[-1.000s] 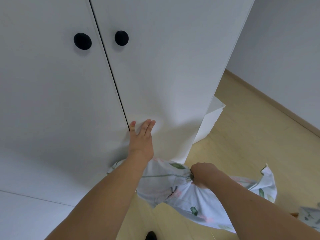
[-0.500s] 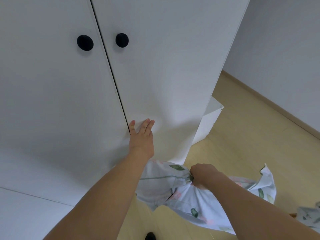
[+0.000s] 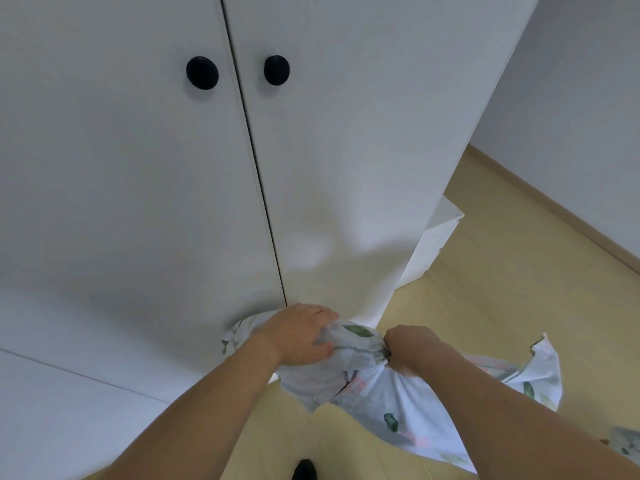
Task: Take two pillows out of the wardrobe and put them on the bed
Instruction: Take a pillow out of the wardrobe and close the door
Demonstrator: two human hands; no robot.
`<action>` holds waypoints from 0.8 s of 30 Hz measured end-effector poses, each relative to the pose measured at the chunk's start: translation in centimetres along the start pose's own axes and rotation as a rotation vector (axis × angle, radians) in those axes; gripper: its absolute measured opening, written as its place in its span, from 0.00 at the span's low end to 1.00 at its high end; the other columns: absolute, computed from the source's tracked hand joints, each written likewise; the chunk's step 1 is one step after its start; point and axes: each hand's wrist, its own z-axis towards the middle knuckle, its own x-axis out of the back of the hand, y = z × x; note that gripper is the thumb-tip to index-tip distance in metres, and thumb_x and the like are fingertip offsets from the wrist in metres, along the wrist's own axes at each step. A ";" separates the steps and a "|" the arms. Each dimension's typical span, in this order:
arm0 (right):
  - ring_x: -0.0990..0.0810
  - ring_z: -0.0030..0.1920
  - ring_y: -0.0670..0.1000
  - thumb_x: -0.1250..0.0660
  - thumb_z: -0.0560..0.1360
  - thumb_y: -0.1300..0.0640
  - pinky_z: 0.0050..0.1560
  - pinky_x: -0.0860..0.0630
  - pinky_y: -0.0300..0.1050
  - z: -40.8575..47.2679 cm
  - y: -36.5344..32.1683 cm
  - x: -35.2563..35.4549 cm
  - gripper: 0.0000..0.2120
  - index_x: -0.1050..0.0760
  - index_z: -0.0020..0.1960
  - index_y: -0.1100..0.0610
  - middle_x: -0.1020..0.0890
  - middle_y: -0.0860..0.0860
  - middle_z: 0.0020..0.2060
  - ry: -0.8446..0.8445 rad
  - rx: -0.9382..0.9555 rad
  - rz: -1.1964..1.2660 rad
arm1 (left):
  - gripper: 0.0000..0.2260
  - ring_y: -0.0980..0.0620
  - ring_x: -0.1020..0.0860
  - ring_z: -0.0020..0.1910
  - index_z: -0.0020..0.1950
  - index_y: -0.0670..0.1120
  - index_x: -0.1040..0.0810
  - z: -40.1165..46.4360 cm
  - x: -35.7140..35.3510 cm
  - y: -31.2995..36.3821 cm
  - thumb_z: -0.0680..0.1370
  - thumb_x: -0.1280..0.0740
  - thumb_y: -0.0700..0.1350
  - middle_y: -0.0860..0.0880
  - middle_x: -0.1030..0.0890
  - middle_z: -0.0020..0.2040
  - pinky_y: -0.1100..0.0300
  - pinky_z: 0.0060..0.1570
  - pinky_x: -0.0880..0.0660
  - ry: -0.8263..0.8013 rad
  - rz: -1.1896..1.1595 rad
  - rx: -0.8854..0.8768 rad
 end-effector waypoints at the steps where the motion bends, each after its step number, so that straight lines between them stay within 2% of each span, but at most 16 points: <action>1: 0.26 0.36 0.52 0.41 0.75 0.62 0.37 0.30 0.41 0.2 -0.3 0.1 0.06 0.28 0.40 0.57 0.29 0.48 0.31 0.002 0.012 -0.011 | 0.31 0.50 0.37 0.73 0.76 0.51 0.40 -0.3 -0.8 -0.1 0.76 0.39 0.61 0.52 0.36 0.75 0.51 0.74 0.44 -0.033 0.013 0.010; 5: 0.25 0.37 0.52 0.40 0.76 0.60 0.37 0.29 0.42 1.3 -1.4 0.4 0.05 0.26 0.44 0.56 0.26 0.49 0.36 -0.015 0.112 -0.063 | 0.39 0.49 0.41 0.74 0.78 0.53 0.46 -1.1 -3.5 0.3 0.72 0.39 0.68 0.52 0.39 0.76 0.47 0.75 0.49 -0.081 0.098 0.157; 9: 0.26 0.41 0.54 0.40 0.75 0.58 0.42 0.29 0.45 2.4 -1.9 1.1 0.03 0.29 0.45 0.56 0.32 0.48 0.33 -0.001 0.252 -0.130 | 0.38 0.44 0.36 0.71 0.79 0.50 0.49 -1.8 -5.0 1.6 0.74 0.38 0.62 0.47 0.35 0.74 0.41 0.73 0.46 -0.065 0.166 0.308; 11: 0.23 0.45 0.56 0.40 0.75 0.59 0.46 0.27 0.47 2.7 -2.4 1.6 0.07 0.25 0.50 0.57 0.26 0.50 0.37 -0.020 0.321 -0.178 | 0.32 0.42 0.31 0.67 0.76 0.48 0.44 -2.6 -5.5 2.7 0.75 0.38 0.56 0.44 0.30 0.69 0.42 0.69 0.40 -0.042 0.163 0.413; 13: 0.20 0.52 0.57 0.40 0.75 0.59 0.48 0.25 0.47 2.8 -3.3 1.9 0.11 0.23 0.54 0.59 0.20 0.55 0.49 -0.037 0.389 -0.235 | 0.21 0.42 0.27 0.60 0.69 0.48 0.33 -3.8 -5.9 3.7 0.76 0.38 0.50 0.44 0.26 0.62 0.47 0.60 0.34 0.008 0.163 0.494; 14: 0.20 0.53 0.58 0.40 0.75 0.59 0.47 0.26 0.47 2.8 -3.9 1.8 0.11 0.23 0.54 0.59 0.19 0.56 0.51 -0.031 0.431 -0.266 | 0.16 0.42 0.26 0.58 0.65 0.48 0.30 -4.6 -6.2 4.2 0.77 0.38 0.48 0.45 0.24 0.59 0.49 0.57 0.33 0.022 0.157 0.535; 17: 0.19 0.52 0.57 0.40 0.74 0.60 0.44 0.29 0.45 2.9 -5.7 1.4 0.10 0.22 0.52 0.59 0.20 0.55 0.48 -0.020 0.537 -0.339 | 0.09 0.44 0.25 0.54 0.57 0.46 0.24 -7.0 -7.3 5.4 0.79 0.40 0.44 0.45 0.23 0.55 0.52 0.50 0.32 0.033 0.117 0.649; 20: 0.19 0.50 0.57 0.40 0.74 0.59 0.43 0.28 0.46 2.5 -9.0 1.0 0.10 0.22 0.51 0.59 0.19 0.56 0.49 -0.019 0.667 -0.430 | 0.09 0.45 0.24 0.50 0.50 0.45 0.22 -10.5 -8.9 6.9 0.78 0.41 0.40 0.46 0.21 0.50 0.55 0.42 0.35 0.066 0.027 0.805; 24: 0.20 0.44 0.57 0.40 0.74 0.59 0.41 0.29 0.44 0.7 -14.9 -0.2 0.09 0.22 0.49 0.57 0.19 0.55 0.46 -0.016 0.837 -0.533 | 0.09 0.45 0.23 0.51 0.47 0.48 0.20 -16.4 -11.5 8.4 0.76 0.40 0.38 0.48 0.20 0.49 0.56 0.43 0.33 0.122 -0.130 1.050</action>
